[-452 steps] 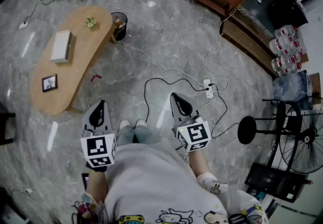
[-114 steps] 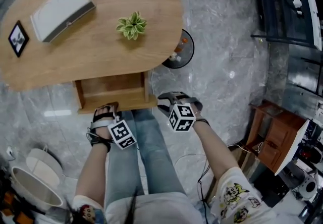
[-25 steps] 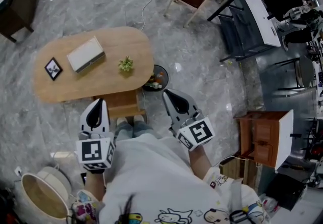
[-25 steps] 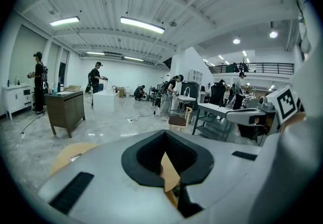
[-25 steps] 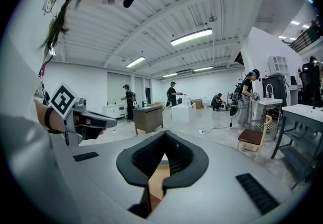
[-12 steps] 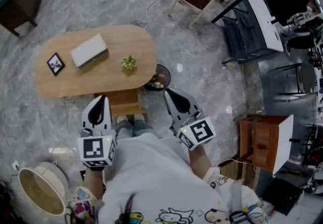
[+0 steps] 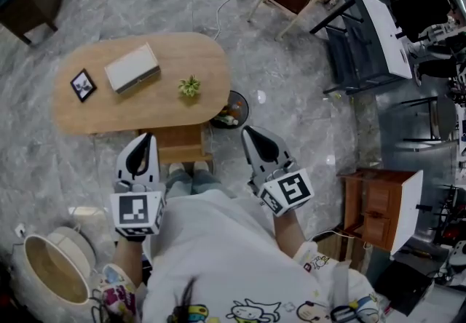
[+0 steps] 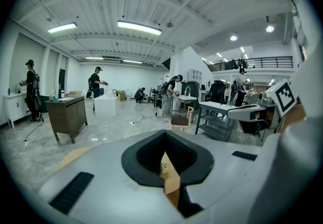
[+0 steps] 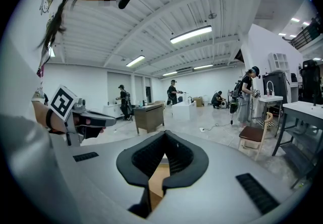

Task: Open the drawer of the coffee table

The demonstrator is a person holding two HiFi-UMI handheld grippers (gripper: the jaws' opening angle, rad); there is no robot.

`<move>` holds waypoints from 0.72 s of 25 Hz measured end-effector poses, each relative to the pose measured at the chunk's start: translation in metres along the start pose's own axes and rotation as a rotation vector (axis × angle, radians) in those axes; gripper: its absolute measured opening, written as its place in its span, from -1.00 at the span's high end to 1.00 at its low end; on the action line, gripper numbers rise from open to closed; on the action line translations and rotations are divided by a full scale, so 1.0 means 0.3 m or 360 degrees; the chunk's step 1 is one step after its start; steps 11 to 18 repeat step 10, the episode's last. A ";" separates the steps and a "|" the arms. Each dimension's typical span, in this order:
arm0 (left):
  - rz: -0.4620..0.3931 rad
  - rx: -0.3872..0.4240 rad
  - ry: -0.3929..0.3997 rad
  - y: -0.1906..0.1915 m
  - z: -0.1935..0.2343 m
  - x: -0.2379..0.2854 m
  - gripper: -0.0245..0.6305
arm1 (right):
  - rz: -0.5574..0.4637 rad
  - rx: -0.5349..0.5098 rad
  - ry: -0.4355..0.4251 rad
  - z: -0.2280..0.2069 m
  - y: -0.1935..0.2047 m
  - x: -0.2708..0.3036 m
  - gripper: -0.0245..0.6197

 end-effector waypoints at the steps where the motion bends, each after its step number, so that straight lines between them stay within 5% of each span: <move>1: 0.0001 0.0001 0.0001 0.001 0.001 -0.001 0.92 | 0.0000 -0.0002 0.0001 0.000 -0.001 0.000 0.93; 18: 0.0001 0.0013 -0.0004 -0.009 0.023 0.004 0.92 | -0.0008 -0.0018 0.0002 -0.001 -0.013 0.002 0.93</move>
Point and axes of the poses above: the fingertips, and each gripper's own axes: x forward along the fingers, z to its left, y out of its underside, the point moved 10 cm from there along -x, backward along the fingers
